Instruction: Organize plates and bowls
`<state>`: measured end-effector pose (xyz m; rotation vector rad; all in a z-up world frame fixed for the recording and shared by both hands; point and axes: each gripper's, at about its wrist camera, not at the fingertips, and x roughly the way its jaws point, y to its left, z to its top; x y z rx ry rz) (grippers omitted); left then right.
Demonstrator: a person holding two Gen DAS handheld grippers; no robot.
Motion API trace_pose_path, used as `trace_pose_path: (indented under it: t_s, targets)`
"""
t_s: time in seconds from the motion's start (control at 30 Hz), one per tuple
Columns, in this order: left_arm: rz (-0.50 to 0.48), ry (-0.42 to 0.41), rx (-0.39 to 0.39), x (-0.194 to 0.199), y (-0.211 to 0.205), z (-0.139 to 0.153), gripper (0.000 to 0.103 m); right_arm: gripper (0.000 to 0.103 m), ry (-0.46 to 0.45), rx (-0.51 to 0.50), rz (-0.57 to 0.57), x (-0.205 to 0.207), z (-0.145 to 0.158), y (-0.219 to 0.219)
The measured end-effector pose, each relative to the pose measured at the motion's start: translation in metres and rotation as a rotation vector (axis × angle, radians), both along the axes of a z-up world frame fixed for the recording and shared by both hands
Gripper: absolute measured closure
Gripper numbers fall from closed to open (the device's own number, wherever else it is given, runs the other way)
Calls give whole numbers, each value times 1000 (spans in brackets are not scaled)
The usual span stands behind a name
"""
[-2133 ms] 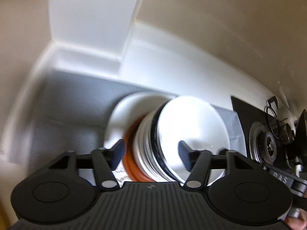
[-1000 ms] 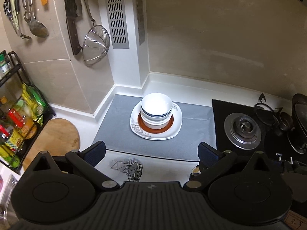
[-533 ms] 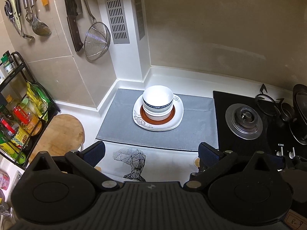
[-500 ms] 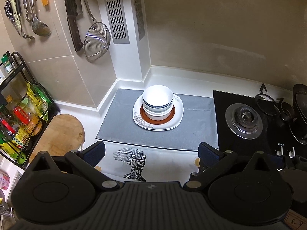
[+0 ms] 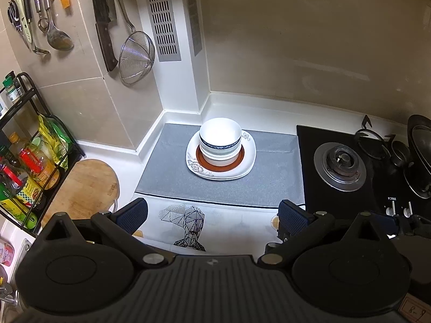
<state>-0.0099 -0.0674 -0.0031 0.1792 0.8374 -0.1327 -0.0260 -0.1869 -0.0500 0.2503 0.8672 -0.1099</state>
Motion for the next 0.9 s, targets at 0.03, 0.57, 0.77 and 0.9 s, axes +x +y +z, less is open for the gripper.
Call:
trace_pose_path:
  t_s: [0.03,0.57,0.77,0.9]
  targets:
    - [-1,-1,1,-1,0,0,0,0,-2,0,0,0,0,0]
    - [-14,-14,16,-5,1,0,0,0,-18,-4,-16,-6,0,6]
    - [-38,-4,7,2,5,-3,0,0,-12,-17,-35,-1,-2,10]
    - [-56,9,-2,15,15,-7,0,0,1,-29,-51,10,-5,18]
